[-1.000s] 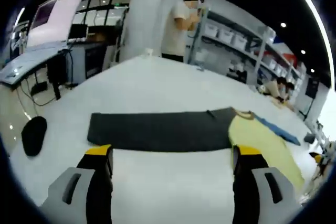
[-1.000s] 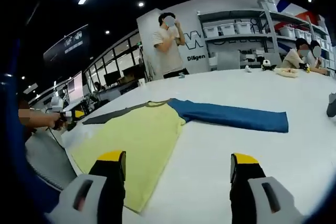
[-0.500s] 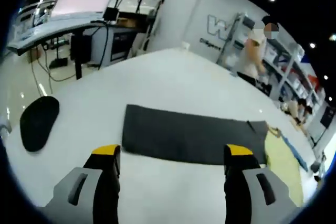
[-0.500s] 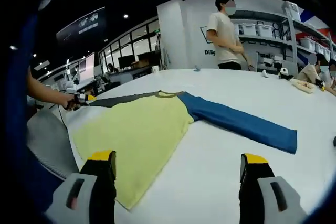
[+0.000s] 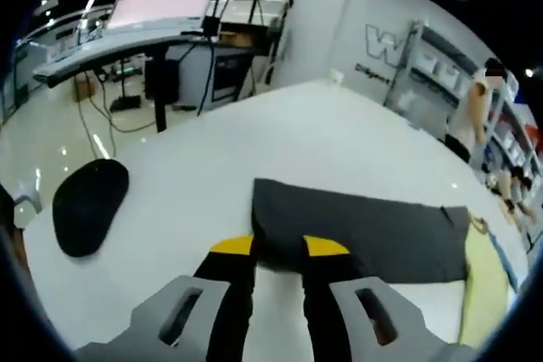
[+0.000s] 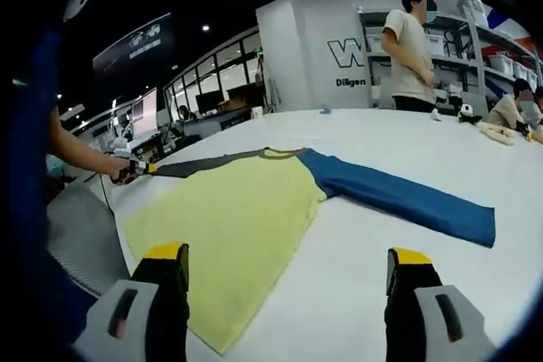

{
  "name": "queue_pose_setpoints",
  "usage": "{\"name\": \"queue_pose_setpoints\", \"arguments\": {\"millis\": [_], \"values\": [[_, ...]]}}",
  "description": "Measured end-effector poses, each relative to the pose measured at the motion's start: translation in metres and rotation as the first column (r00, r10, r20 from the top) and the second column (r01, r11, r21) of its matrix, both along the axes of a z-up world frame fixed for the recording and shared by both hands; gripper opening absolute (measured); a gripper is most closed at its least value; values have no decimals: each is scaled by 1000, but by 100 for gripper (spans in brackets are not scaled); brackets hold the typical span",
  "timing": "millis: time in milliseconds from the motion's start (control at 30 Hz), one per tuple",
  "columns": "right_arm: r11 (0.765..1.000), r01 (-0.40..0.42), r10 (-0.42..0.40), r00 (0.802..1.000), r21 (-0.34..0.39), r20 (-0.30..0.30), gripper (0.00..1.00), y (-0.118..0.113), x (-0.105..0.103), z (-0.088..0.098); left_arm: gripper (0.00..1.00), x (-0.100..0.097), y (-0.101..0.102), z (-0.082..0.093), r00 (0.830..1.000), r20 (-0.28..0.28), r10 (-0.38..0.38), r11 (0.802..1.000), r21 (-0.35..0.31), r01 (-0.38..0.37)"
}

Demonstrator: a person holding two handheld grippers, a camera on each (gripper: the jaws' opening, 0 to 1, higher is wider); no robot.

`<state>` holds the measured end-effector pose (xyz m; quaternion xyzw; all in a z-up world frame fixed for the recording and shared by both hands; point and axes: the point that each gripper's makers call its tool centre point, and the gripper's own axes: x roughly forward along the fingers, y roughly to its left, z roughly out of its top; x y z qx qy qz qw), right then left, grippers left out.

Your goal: Fold the garment on the visible template until the final outline fits inside the template.

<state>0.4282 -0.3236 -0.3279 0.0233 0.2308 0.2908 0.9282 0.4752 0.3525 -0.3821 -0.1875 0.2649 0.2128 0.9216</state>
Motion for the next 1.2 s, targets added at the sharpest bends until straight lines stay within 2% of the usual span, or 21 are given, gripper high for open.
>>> {"name": "queue_pose_setpoints", "arguments": {"millis": [67, 133, 300, 400, 467, 600, 633, 667, 700, 733, 767, 900, 933, 1000, 1100, 1167, 1200], "values": [[1000, 7, -7, 1000, 5, -5, 97, -1, -1, -1, 10, 0, 12, 2, 1000, -5, 10, 1000, 15, -10], [1000, 15, -15, 1000, 14, -3, 96, -2, 0, 0, 4, 2, 10, 4, 1000, -17, 7, 1000, 28, -6], [999, 39, -39, 999, 34, -2, 95, -5, 1, -1, 2, 4, 3, 6, 997, -51, -49, 996, 70, 53], [998, 42, -42, 999, 40, 12, 95, -5, 1, 2, 2, 9, 4, 14, 997, -47, -65, 992, 105, 70], [998, 42, -43, 999, 42, 18, 95, -7, 1, 2, 2, 11, 4, 22, 997, -32, -71, 990, 118, 74], [998, 50, -51, 998, 46, 30, 93, -12, -4, 0, 1, 27, -10, 55, 991, 54, -118, 984, 141, 110], [997, 53, -54, 998, 47, 33, 93, -14, -4, -1, 1, 33, -21, 71, 988, 76, -138, 981, 146, 125], [997, 55, -56, 998, 49, 36, 93, -17, -5, -2, 1, 37, -27, 80, 983, 98, -156, 978, 155, 140], [997, 57, -59, 998, 56, 37, 93, -22, -6, -4, 1, 43, -33, 83, 974, 138, -181, 975, 158, 159], [997, 60, -62, 998, 57, 34, 93, -25, -7, -6, 1, 51, -42, 96, 959, 197, -204, 973, 145, 177], [997, 61, -63, 997, 57, 35, 93, -27, -8, -8, 1, 53, -45, 99, 955, 211, -208, 974, 135, 182], [996, 64, -66, 997, 57, 38, 93, -28, -13, -7, 1, 69, -89, 125, 894, 352, -277, 961, 95, 261], [996, 64, -67, 997, 58, 39, 93, -28, -13, -7, 1, 71, -95, 128, 885, 367, -286, 958, 88, 273], [995, 69, -72, 996, 67, 42, 92, -30, -14, -6, 1, 74, -130, 130, 854, 394, -338, 939, 89, 331], [995, 70, -73, 996, 67, 43, 92, -27, -16, -4, 1, 79, -156, 133, 815, 435, -382, 915, 53, 401], [995, 70, -73, 996, 70, 43, 91, -26, -18, -3, 1, 81, -171, 136, 791, 451, -414, 899, 63, 434], [995, 69, -72, 996, 71, 45, 91, -22, -19, -1, 1, 84, -187, 139, 751, 473, -461, 870, 74, 488]]}}
